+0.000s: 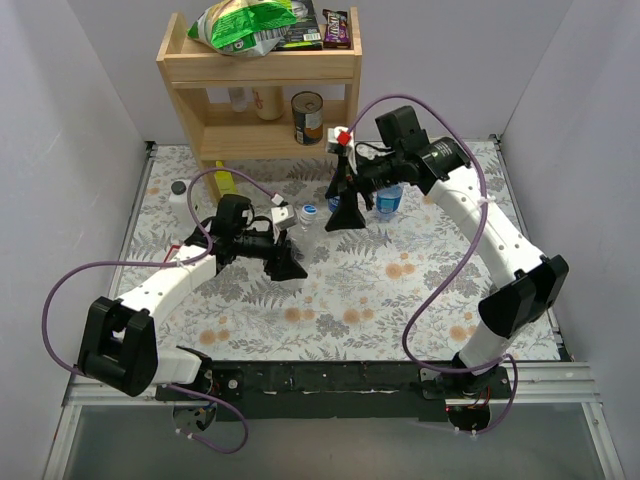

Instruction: Screw on the bottle caps

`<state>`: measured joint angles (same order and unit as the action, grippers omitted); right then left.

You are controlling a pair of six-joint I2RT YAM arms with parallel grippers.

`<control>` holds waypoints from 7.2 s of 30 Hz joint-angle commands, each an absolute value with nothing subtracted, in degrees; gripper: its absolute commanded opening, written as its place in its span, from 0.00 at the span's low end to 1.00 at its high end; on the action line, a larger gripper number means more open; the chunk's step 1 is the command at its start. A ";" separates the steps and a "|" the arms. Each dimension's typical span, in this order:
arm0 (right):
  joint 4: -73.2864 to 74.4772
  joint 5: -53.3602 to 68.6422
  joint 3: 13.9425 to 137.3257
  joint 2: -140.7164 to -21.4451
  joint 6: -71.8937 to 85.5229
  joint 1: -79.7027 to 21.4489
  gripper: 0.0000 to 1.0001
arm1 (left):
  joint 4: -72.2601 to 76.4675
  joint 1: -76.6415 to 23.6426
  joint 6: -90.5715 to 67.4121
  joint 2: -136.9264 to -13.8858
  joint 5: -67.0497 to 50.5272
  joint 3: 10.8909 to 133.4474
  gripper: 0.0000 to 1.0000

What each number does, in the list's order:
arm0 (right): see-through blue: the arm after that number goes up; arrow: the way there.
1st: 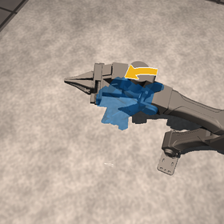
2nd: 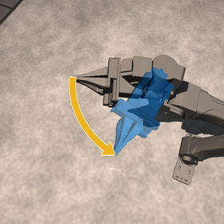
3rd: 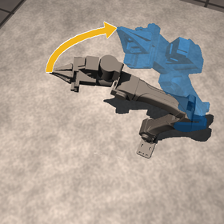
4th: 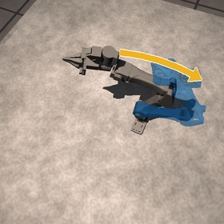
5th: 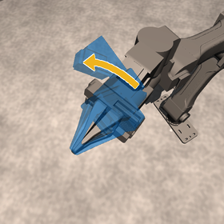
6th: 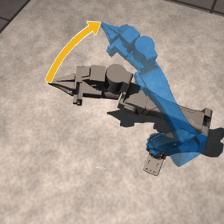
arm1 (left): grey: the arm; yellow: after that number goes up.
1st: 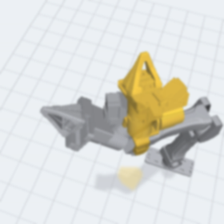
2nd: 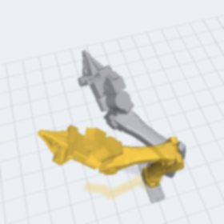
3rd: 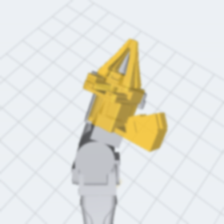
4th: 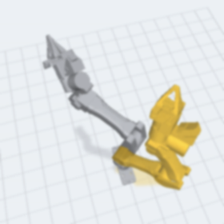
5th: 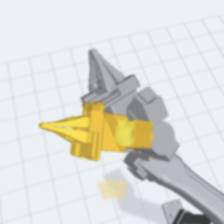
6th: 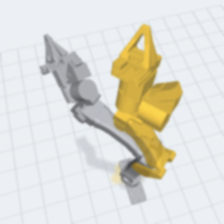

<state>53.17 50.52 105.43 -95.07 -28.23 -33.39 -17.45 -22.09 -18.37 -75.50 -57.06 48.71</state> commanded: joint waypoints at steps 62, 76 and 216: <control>50.89 50.54 103.37 -92.29 -30.15 -39.02 0.98 | -17.32 -20.66 -24.43 -79.45 -59.24 53.88 0.00; 58.70 44.47 101.68 -88.85 -31.46 -34.64 0.98 | -22.04 -19.07 -17.77 -78.48 -56.09 55.54 0.00; 37.26 42.02 97.64 -86.13 -19.33 -37.44 0.01 | -6.23 -36.83 -14.86 -65.22 -17.92 50.80 0.00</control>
<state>40.38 41.60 97.58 -85.86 -26.65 -36.71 -12.03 -35.90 -12.82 -68.05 -19.27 50.92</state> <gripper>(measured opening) 0.413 0.529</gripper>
